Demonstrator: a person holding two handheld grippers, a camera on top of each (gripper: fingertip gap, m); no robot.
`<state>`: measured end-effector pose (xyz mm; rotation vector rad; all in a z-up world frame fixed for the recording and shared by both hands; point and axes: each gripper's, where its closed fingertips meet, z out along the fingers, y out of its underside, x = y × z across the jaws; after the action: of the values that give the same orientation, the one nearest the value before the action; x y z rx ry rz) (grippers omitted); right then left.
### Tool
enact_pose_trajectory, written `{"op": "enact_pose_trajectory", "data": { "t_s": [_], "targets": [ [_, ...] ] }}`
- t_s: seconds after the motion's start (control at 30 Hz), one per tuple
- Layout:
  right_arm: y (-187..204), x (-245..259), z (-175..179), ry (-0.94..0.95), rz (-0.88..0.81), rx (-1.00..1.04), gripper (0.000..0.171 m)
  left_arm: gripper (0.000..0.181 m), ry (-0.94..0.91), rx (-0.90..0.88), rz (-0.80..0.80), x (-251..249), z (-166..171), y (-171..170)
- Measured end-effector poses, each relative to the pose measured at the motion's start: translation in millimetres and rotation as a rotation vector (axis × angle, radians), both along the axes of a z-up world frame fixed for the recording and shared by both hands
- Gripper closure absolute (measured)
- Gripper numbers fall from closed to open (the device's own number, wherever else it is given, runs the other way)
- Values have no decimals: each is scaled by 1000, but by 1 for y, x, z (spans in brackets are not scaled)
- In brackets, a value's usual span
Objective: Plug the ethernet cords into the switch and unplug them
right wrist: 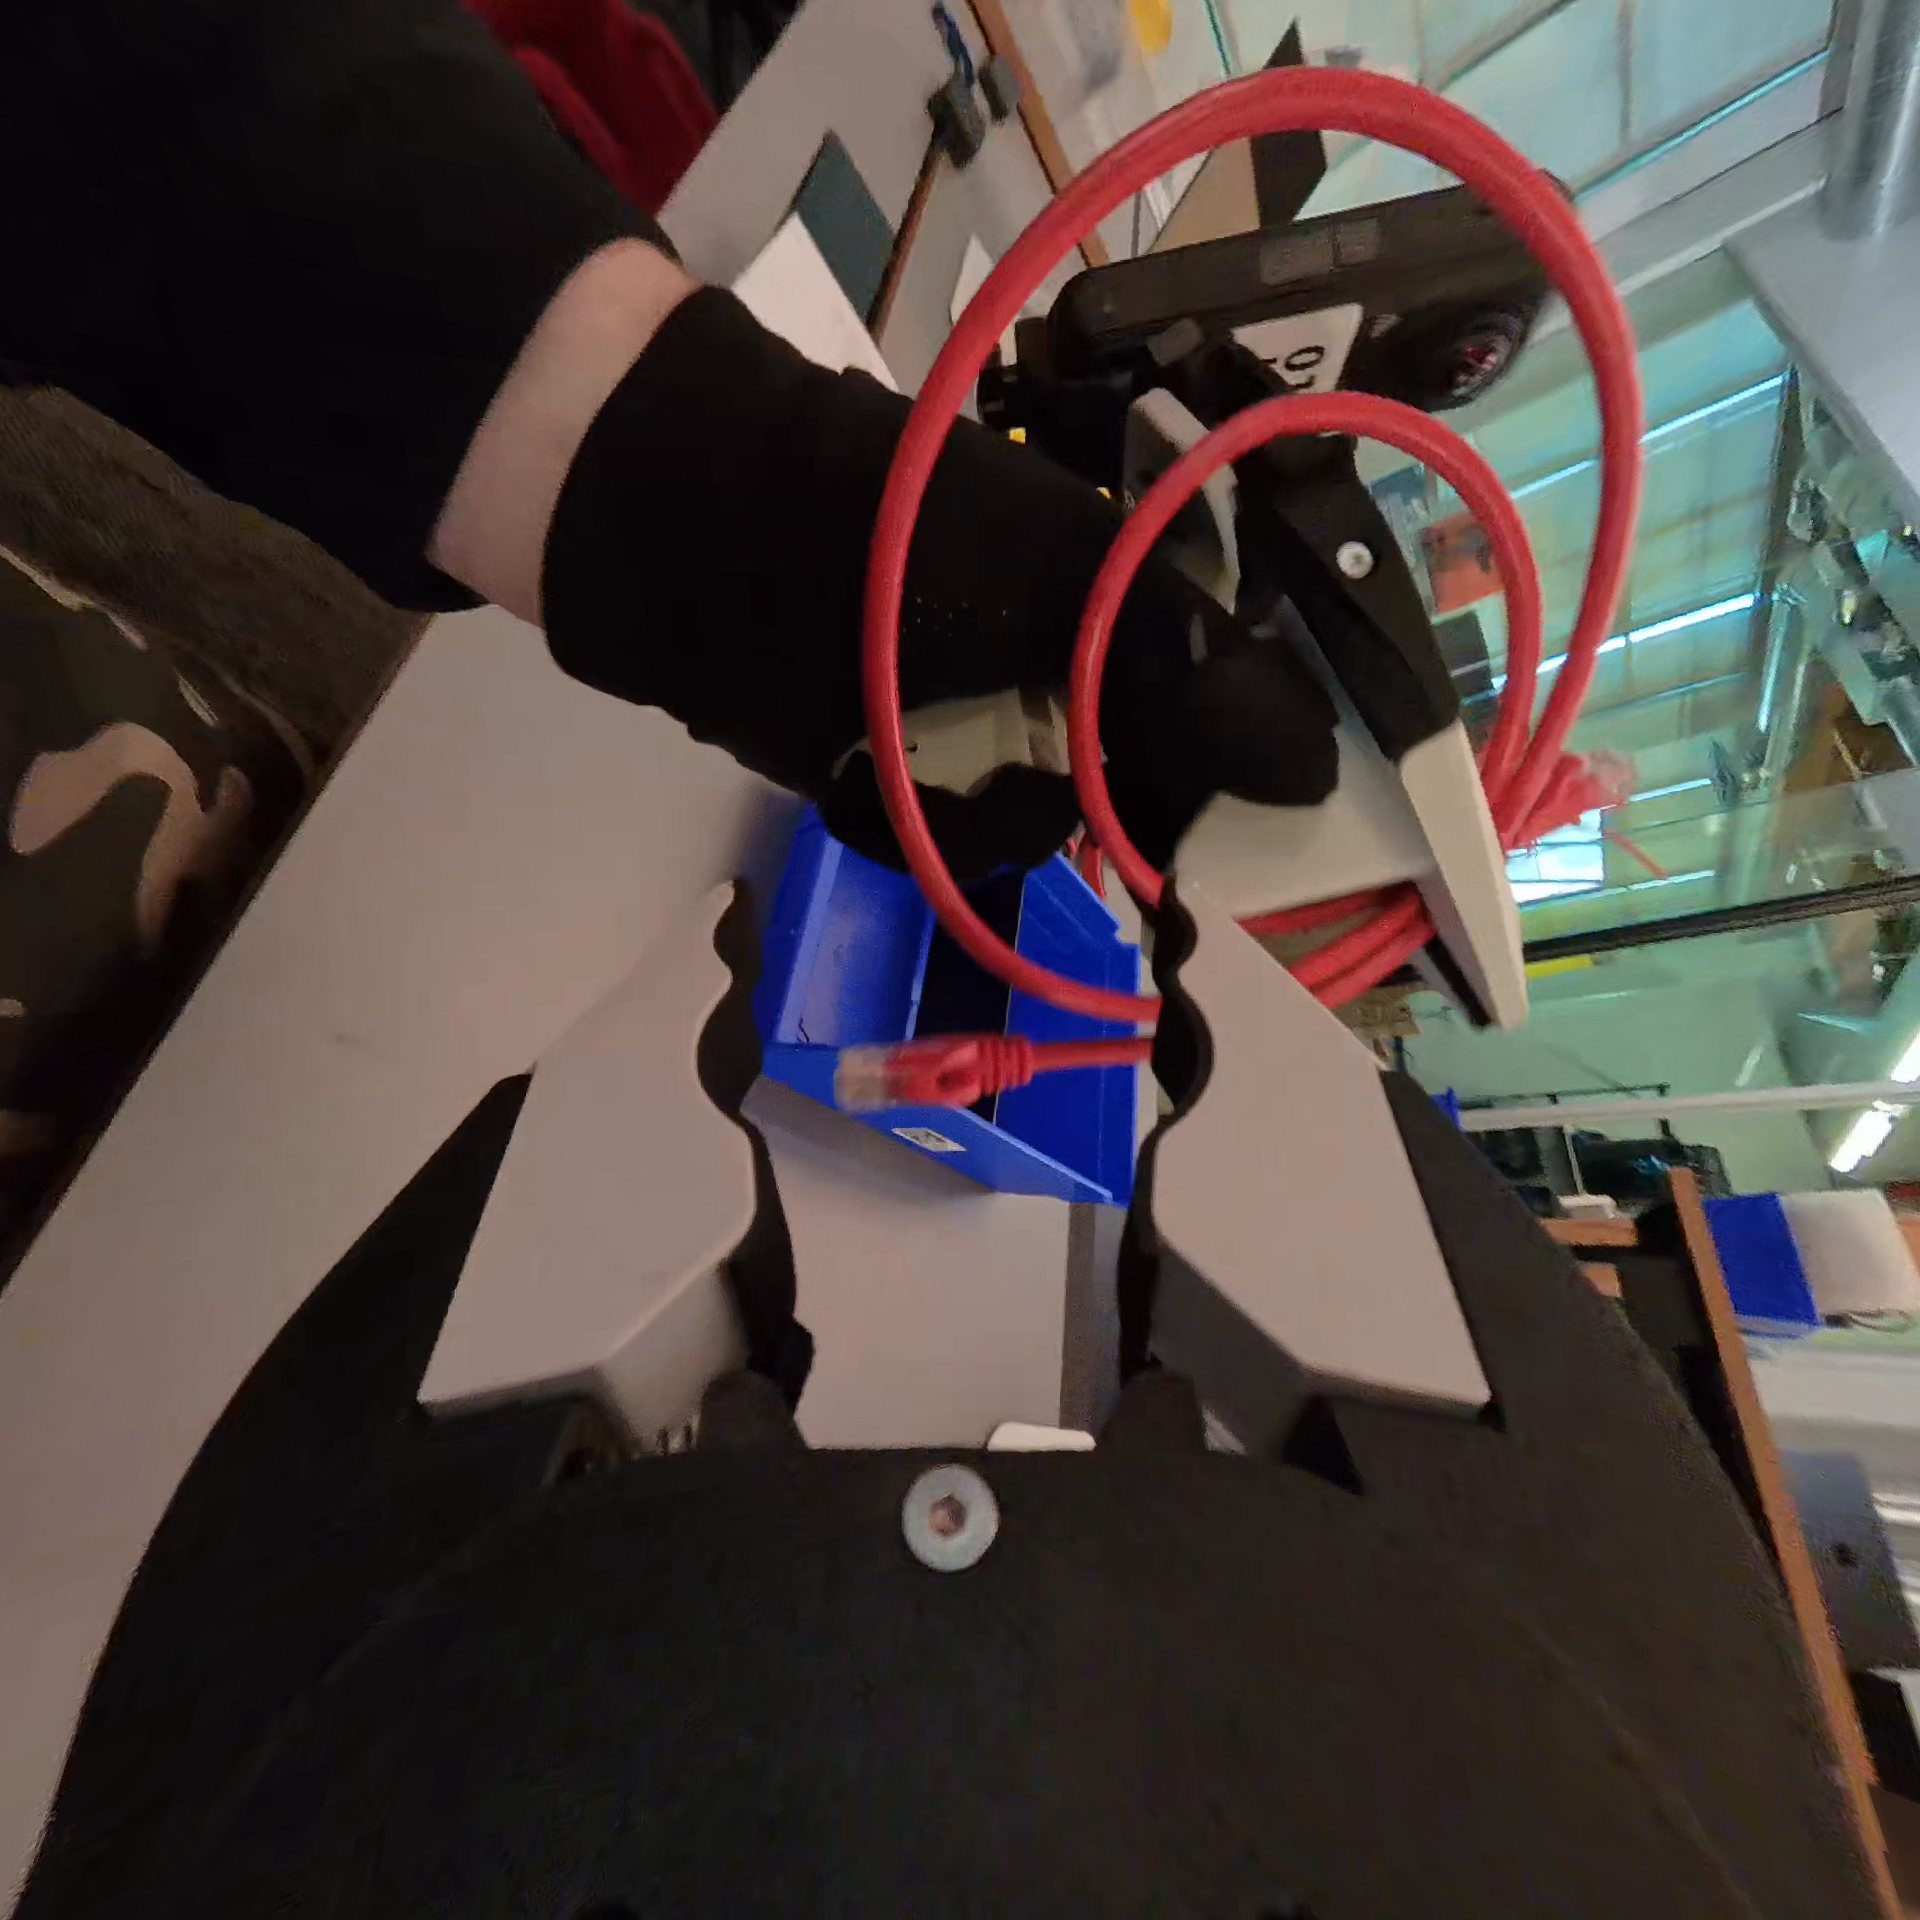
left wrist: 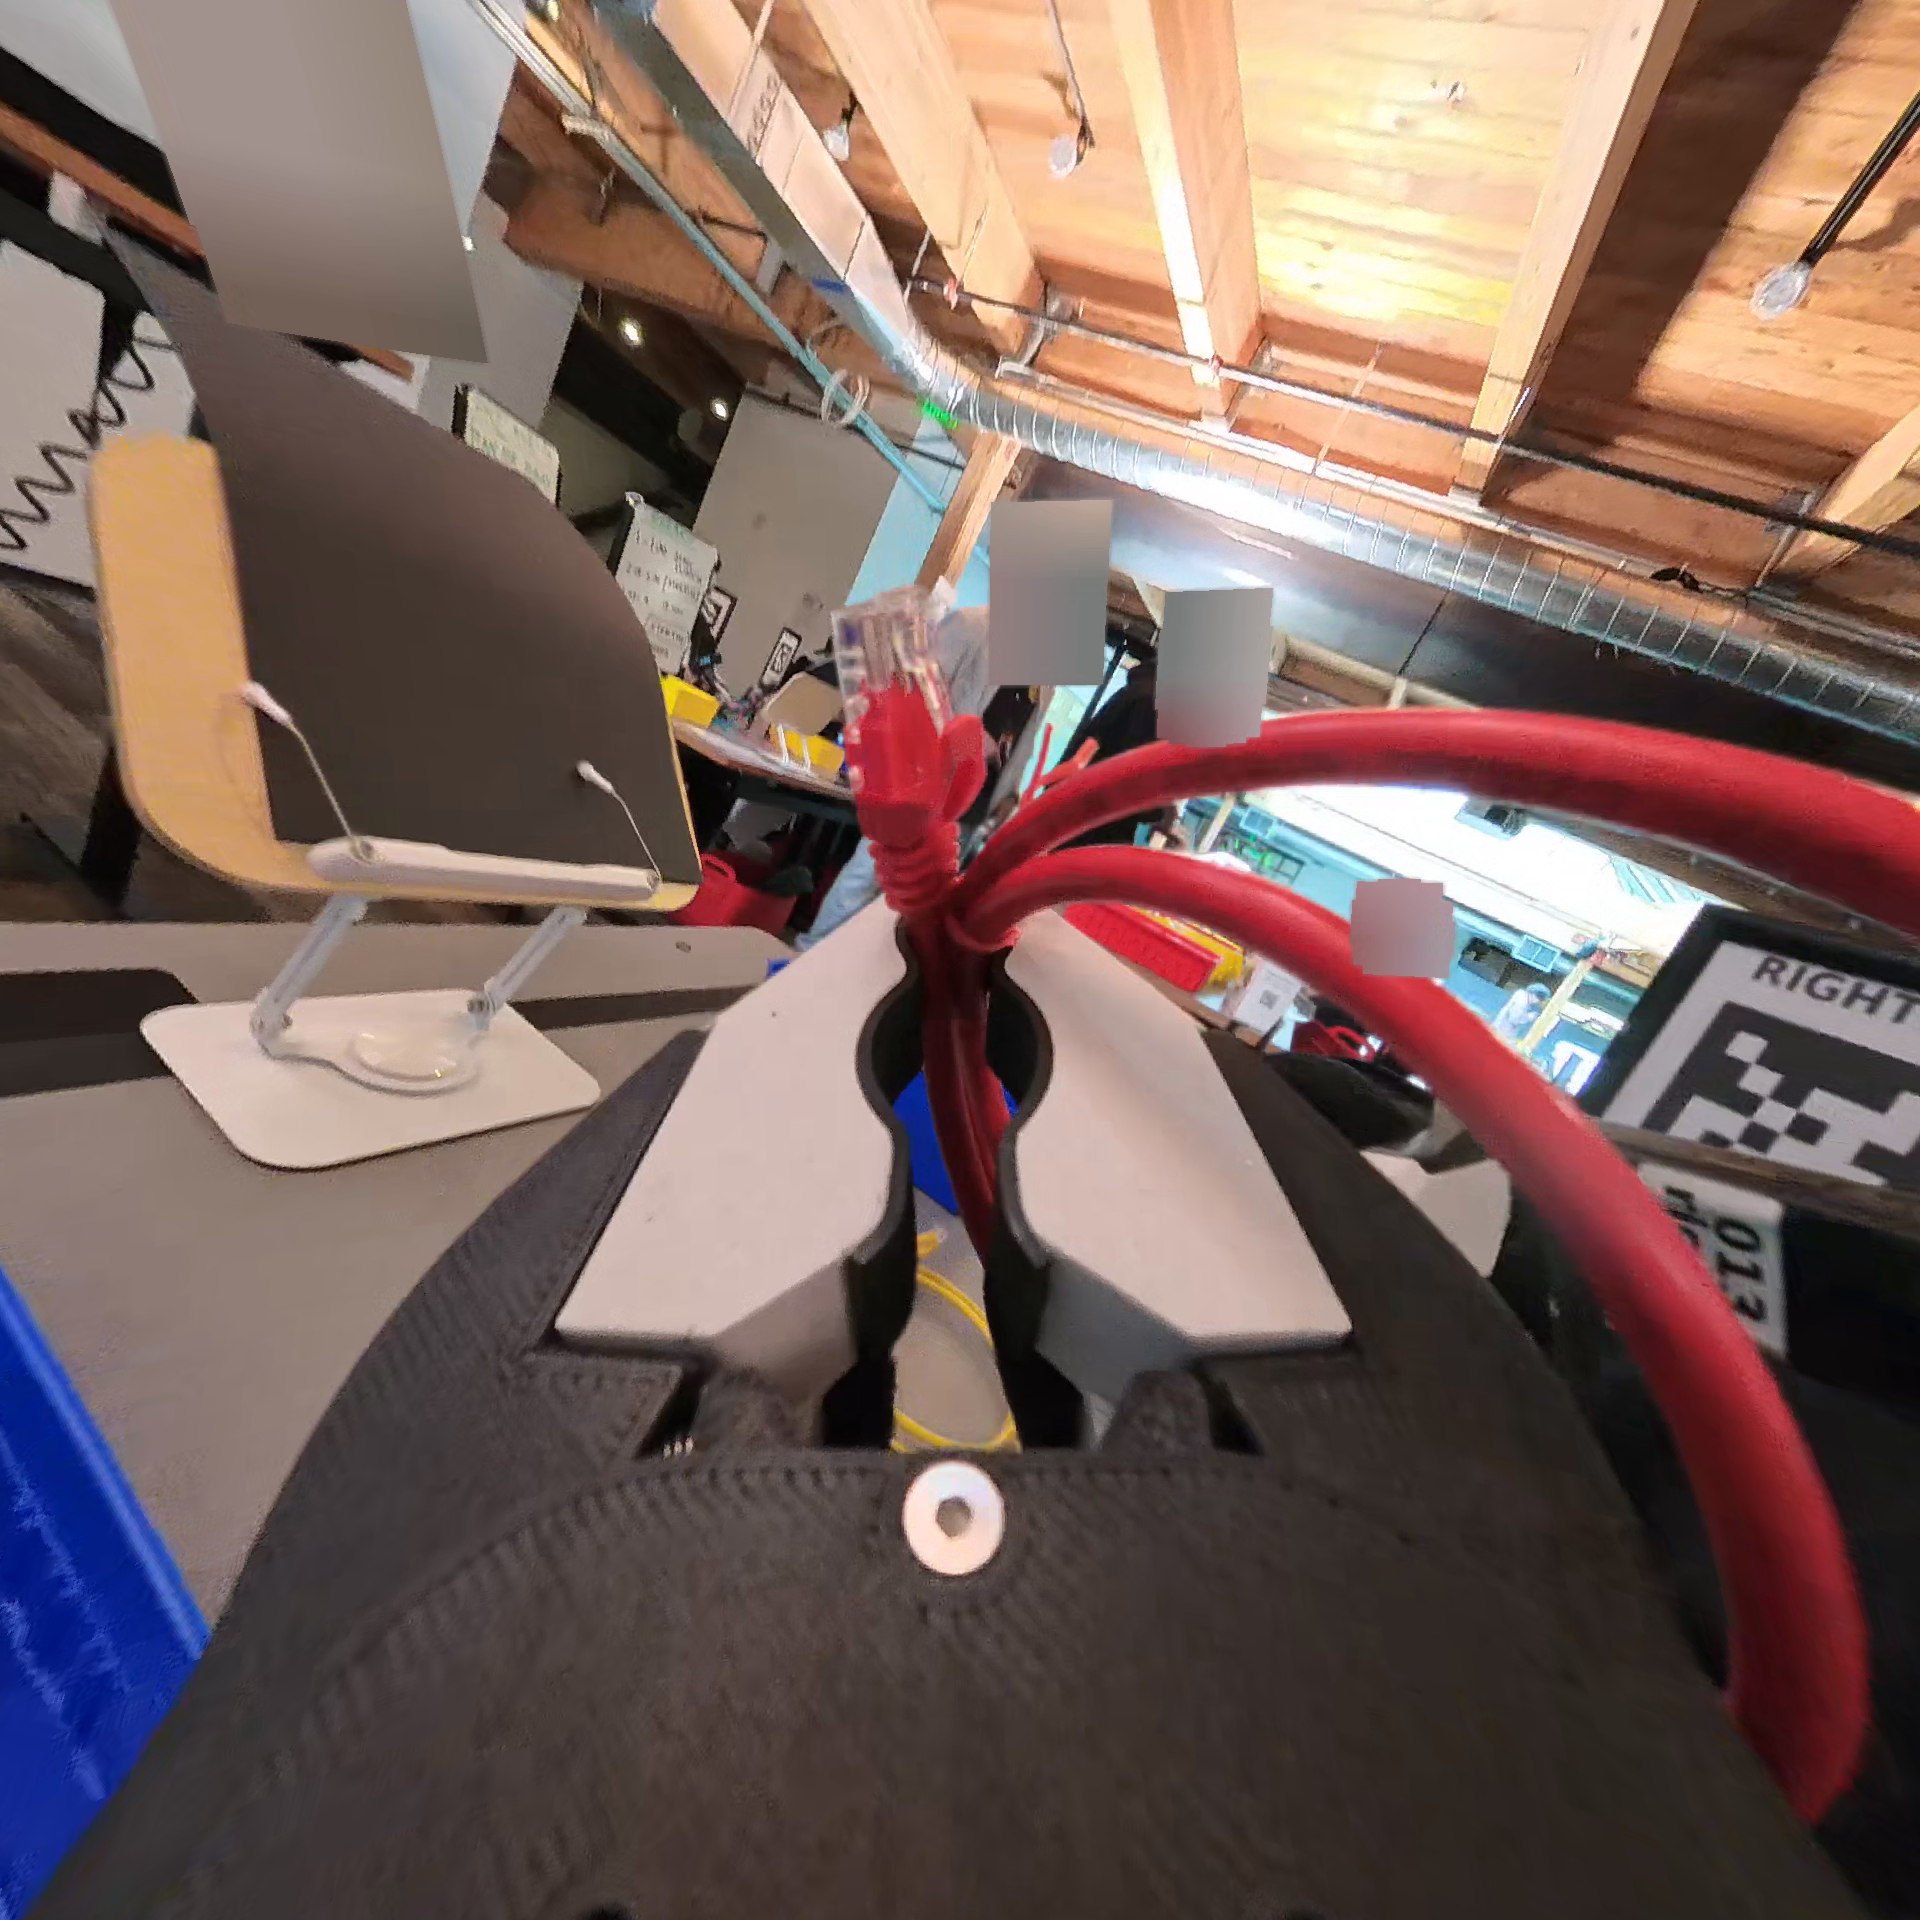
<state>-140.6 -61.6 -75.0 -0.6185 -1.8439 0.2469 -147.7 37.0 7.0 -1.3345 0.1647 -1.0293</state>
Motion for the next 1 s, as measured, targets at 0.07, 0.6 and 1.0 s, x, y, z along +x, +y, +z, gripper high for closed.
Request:
{"op": "enact_pose_trajectory", "data": {
  "t_s": [0.07, 0.6, 1.0],
  "targets": [
    [1, -5, -9, -19, -17, 1, 97, 180, 33, -37, -17, 15, -12, 4],
    [3, 8, -22, -129, 4, -256, 166, 178, 111, -104, -90, 43, -43, 11],
    [7, 25, 45, 77, 172, -745, 126, 180, 17, 49, -54, 8, -2, -5]
  ]
}}
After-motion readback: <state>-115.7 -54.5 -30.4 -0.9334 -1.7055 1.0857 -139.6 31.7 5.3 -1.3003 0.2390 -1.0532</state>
